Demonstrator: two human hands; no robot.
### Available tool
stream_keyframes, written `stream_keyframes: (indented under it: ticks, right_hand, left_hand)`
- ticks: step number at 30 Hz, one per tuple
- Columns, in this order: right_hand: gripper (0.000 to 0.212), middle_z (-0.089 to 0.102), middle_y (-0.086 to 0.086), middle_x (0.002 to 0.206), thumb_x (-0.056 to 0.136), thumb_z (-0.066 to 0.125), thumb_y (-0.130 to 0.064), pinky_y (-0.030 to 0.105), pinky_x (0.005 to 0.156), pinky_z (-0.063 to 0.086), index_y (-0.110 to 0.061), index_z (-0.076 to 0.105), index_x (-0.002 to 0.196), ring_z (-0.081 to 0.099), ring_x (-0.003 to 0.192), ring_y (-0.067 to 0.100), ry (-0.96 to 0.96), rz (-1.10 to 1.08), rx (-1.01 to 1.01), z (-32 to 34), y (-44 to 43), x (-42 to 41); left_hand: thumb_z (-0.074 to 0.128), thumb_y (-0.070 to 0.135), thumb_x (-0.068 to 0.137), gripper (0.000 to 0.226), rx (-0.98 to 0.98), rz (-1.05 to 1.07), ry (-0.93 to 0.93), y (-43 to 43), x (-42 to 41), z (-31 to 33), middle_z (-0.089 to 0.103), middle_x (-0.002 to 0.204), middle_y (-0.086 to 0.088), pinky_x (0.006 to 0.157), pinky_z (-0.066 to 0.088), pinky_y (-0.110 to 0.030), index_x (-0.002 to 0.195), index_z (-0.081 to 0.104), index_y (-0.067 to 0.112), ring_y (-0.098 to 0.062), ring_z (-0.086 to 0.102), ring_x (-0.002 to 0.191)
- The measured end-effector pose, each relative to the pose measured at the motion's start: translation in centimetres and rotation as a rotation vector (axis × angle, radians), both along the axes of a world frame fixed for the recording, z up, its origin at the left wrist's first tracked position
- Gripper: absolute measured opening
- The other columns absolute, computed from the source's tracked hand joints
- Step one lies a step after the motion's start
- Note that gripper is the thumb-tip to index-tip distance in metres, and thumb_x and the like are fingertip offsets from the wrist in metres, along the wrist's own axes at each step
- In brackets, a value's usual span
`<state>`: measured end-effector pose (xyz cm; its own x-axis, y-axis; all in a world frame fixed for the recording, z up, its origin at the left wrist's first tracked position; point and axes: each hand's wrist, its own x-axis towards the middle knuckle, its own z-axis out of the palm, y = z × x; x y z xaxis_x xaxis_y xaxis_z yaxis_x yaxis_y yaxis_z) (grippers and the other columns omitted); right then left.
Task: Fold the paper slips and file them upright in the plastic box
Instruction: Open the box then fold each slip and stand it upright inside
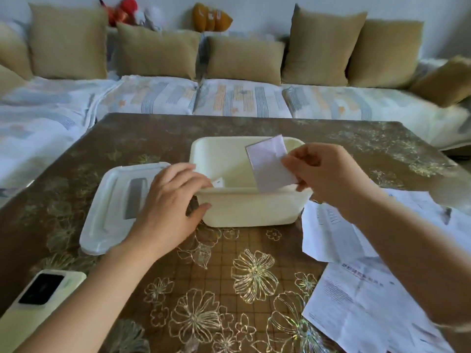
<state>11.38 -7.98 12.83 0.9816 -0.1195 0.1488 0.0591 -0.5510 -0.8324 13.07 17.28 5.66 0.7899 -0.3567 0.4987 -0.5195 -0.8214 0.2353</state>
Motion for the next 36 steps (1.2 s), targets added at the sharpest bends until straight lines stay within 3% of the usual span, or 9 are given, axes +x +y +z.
stream_keyframes:
  ticks: [4,6,12,14,16,19,25,29,36]
  right_hand:
    - [0.013,0.062,0.007,0.071,0.088,0.068,-0.019,0.019,0.056,0.056,-0.007,0.069,0.083,0.059,0.055,0.013,0.247,0.029,0.227,0.4,1.2,3.4]
    - [0.012,0.060,0.008,0.066,0.087,0.069,-0.014,0.022,0.054,0.058,-0.004,0.066,0.081,0.058,0.051,0.014,0.356,0.051,0.255,-0.1,2.4,5.0]
    - [0.021,0.053,0.001,0.035,0.093,0.061,-0.007,0.018,0.043,0.050,0.002,0.055,0.074,0.051,0.028,0.007,0.709,0.192,-0.051,-4.4,7.1,8.8]
    - [0.028,0.054,0.000,0.037,0.096,0.056,-0.012,0.017,0.045,0.050,-0.002,0.050,0.071,0.052,0.032,0.006,0.817,0.219,-0.113,-5.4,8.0,9.9]
    - [0.028,0.058,0.004,0.055,0.099,0.052,-0.014,0.025,0.061,0.055,-0.003,0.050,0.073,0.055,0.048,0.008,0.892,0.236,-0.180,-6.2,8.6,10.9]
    - [0.024,0.057,0.007,0.070,0.097,0.055,-0.015,0.030,0.075,0.055,-0.003,0.053,0.076,0.055,0.058,0.012,0.937,0.254,-0.261,-7.2,8.8,11.3]
    - [0.037,0.047,-0.001,0.053,0.102,0.043,-0.024,0.018,0.046,0.037,-0.011,0.050,0.069,0.039,0.039,0.008,1.051,0.384,-0.455,-9.3,9.2,11.6]
    - [0.040,0.034,0.003,0.052,0.104,0.037,-0.027,0.019,0.043,0.027,-0.013,0.043,0.066,0.025,0.040,0.013,1.078,0.434,-0.486,-9.8,9.1,12.5]
    - [0.029,0.048,0.002,0.061,0.095,0.058,-0.028,0.022,0.048,0.041,-0.011,0.052,0.072,0.040,0.046,0.012,0.831,0.430,-0.595,-8.8,8.7,12.2]
  left_hand:
    - [0.082,0.010,0.070,0.023,-0.127,-0.113,0.049,-0.1,-0.5,0.3,0.070,0.099,0.007,0.089,0.055,-0.042,0.091,0.076,0.019,-0.011,0.059,0.110]
    - [0.083,0.008,0.068,0.023,-0.160,-0.187,0.056,0.2,-1.0,0.3,0.070,0.094,0.011,0.085,0.057,-0.036,0.086,0.077,0.020,-0.005,0.060,0.105]
    - [0.084,0.007,0.069,0.025,-0.147,-0.263,0.091,1.1,-2.5,0.4,0.065,0.086,0.022,0.075,0.056,-0.031,0.082,0.074,0.026,-0.003,0.060,0.107]
    - [0.085,0.003,0.068,0.029,-0.151,-0.250,0.093,1.0,-2.6,0.3,0.064,0.085,0.022,0.073,0.056,-0.030,0.082,0.074,0.025,-0.003,0.060,0.107]
    - [0.085,0.000,0.067,0.031,-0.171,-0.240,0.094,1.0,-2.5,0.2,0.063,0.084,0.021,0.073,0.055,-0.031,0.083,0.074,0.024,-0.005,0.060,0.106]
    - [0.085,0.000,0.068,0.030,-0.178,-0.241,0.096,0.8,-2.3,0.1,0.063,0.084,0.020,0.073,0.055,-0.033,0.084,0.074,0.024,-0.007,0.061,0.106]
    - [0.082,0.001,0.073,0.028,-0.189,-0.249,0.081,0.8,-2.2,0.0,0.063,0.082,0.018,0.071,0.053,-0.034,0.083,0.073,0.025,-0.009,0.060,0.106]
    - [0.077,0.005,0.077,0.022,-0.190,-0.251,0.071,0.7,-2.2,0.0,0.061,0.082,0.019,0.071,0.052,-0.033,0.083,0.071,0.025,-0.010,0.060,0.107]
    - [0.082,0.001,0.073,0.028,-0.179,-0.238,0.091,0.7,-2.1,0.1,0.061,0.082,0.019,0.072,0.052,-0.032,0.083,0.072,0.025,-0.009,0.059,0.106]
